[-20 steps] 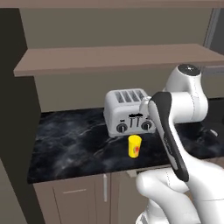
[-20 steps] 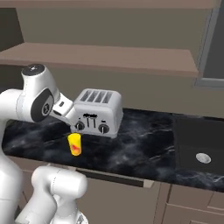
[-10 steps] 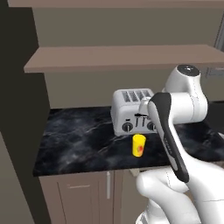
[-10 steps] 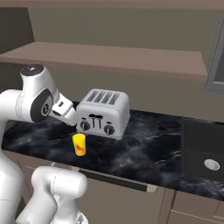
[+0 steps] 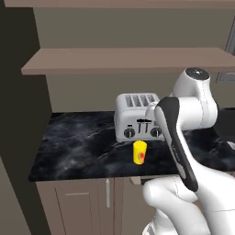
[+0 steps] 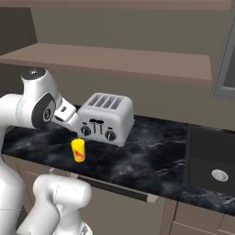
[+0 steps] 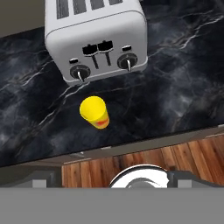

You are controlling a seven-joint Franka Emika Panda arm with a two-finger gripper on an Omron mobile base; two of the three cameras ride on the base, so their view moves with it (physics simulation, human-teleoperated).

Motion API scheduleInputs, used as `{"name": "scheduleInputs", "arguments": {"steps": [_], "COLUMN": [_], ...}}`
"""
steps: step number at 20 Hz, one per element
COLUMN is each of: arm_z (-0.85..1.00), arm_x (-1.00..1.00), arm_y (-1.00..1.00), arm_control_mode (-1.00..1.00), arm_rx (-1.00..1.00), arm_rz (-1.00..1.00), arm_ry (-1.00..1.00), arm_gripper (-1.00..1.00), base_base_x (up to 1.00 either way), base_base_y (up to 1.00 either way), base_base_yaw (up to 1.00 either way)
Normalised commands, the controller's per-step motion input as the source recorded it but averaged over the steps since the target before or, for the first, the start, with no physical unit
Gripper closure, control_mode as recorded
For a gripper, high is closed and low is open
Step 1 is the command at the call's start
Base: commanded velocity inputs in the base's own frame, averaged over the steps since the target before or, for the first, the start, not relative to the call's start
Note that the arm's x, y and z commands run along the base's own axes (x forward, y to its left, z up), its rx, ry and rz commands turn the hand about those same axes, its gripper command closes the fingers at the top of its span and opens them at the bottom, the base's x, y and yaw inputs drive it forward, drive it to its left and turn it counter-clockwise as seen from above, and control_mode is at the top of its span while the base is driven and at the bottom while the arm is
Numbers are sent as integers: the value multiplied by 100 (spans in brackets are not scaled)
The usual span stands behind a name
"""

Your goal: Place the pitcher and cup on the dining counter for serving.

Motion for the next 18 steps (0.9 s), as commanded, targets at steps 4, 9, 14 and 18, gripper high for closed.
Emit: {"name": "scheduleInputs", "arguments": {"steps": [4,9,14,18], "arm_z": [-1,-19,-33,-28], "arm_x": [14,18,20,25], "arm_y": [-10,-11,-4,0], "arm_control_mode": [-100,-100,-100,-100], "arm_rx": [0,0,0,0], "arm_rz": [0,0,0,0], "arm_ry": [6,15,15,18], "arm_gripper": [-100,-100,-100,-100], "base_base_x": [0,0,0,0], "base_base_y": [0,0,0,0], "base_base_yaw": [0,0,0,0]}}
